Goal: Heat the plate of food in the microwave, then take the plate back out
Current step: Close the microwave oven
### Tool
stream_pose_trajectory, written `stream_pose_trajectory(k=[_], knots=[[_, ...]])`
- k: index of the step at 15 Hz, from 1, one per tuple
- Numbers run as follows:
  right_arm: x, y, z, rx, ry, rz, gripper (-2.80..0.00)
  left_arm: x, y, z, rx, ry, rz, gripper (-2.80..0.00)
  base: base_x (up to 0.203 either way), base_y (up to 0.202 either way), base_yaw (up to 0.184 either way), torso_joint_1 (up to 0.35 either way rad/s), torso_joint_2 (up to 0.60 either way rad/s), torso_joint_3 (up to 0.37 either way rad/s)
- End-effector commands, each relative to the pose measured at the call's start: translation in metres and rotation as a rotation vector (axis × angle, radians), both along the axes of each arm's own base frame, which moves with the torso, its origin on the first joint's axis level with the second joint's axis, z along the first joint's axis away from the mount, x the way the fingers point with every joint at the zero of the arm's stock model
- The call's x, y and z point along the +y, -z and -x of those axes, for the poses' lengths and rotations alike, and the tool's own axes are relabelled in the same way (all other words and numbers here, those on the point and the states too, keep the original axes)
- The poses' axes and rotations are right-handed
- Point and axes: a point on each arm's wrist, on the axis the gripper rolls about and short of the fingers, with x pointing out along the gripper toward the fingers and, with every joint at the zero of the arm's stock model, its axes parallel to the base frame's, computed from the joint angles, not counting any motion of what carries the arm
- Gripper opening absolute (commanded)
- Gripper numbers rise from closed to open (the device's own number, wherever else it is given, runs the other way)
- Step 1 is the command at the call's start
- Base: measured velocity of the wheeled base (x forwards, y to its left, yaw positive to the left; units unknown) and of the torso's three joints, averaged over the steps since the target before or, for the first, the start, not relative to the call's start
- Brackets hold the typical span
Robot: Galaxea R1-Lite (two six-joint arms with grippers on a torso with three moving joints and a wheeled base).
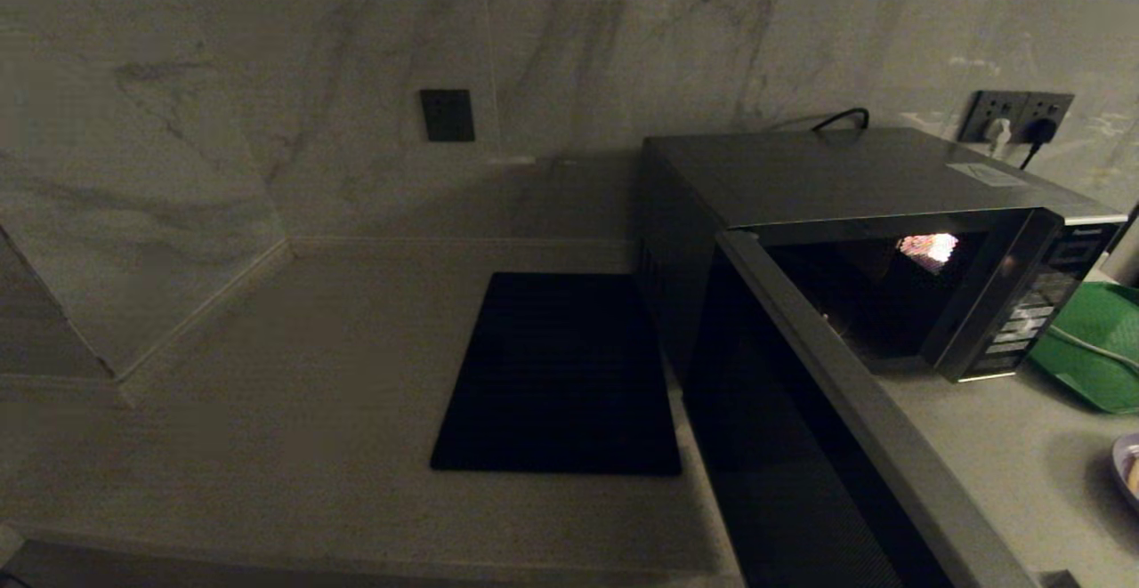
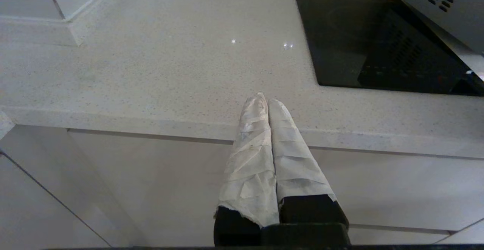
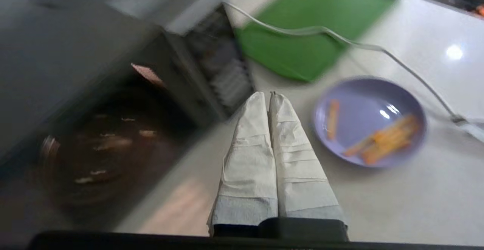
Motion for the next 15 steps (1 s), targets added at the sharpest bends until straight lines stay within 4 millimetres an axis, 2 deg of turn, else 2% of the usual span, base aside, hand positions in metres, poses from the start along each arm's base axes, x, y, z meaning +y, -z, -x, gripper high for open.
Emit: stream_pose_trajectory(k=[1, 3, 5, 8, 10, 13, 15], knots=[[0.025, -0.034, 0.015, -0.029, -0.088, 0.000, -2.80, 0.000, 0.000, 0.000, 0.000, 0.000, 0.001, -2.80, 0.000, 0.000, 0.000, 0.000, 0.00, 0.000], [0.037, -0.062, 0.037, -0.017, -0.150, -0.054, -2.80, 0.000, 0.000, 0.000, 0.000, 0.000, 0.001, -2.80, 0.000, 0.000, 0.000, 0.000, 0.00, 0.000], [0.046, -0.082, 0.060, 0.055, -0.244, -0.127, -2.80, 0.000, 0.000, 0.000, 0.000, 0.000, 0.001, -2.80, 0.000, 0.000, 0.000, 0.000, 0.00, 0.000], [0.054, -0.087, 0.082, 0.278, -0.432, -0.186, -2.80, 0.000, 0.000, 0.000, 0.000, 0.000, 0.001, -2.80, 0.000, 0.000, 0.000, 0.000, 0.00, 0.000], [0.056, -0.081, 0.084, 0.404, -0.491, -0.199, -2.80, 0.000, 0.000, 0.000, 0.000, 0.000, 0.001, -2.80, 0.000, 0.000, 0.000, 0.000, 0.00, 0.000], [0.062, -0.081, 0.085, 0.427, -0.640, -0.210, -2.80, 0.000, 0.000, 0.000, 0.000, 0.000, 0.001, -2.80, 0.000, 0.000, 0.000, 0.000, 0.00, 0.000], [0.065, -0.080, 0.090, 0.468, -0.842, -0.266, -2.80, 0.000, 0.000, 0.000, 0.000, 0.000, 0.001, -2.80, 0.000, 0.000, 0.000, 0.000, 0.00, 0.000]])
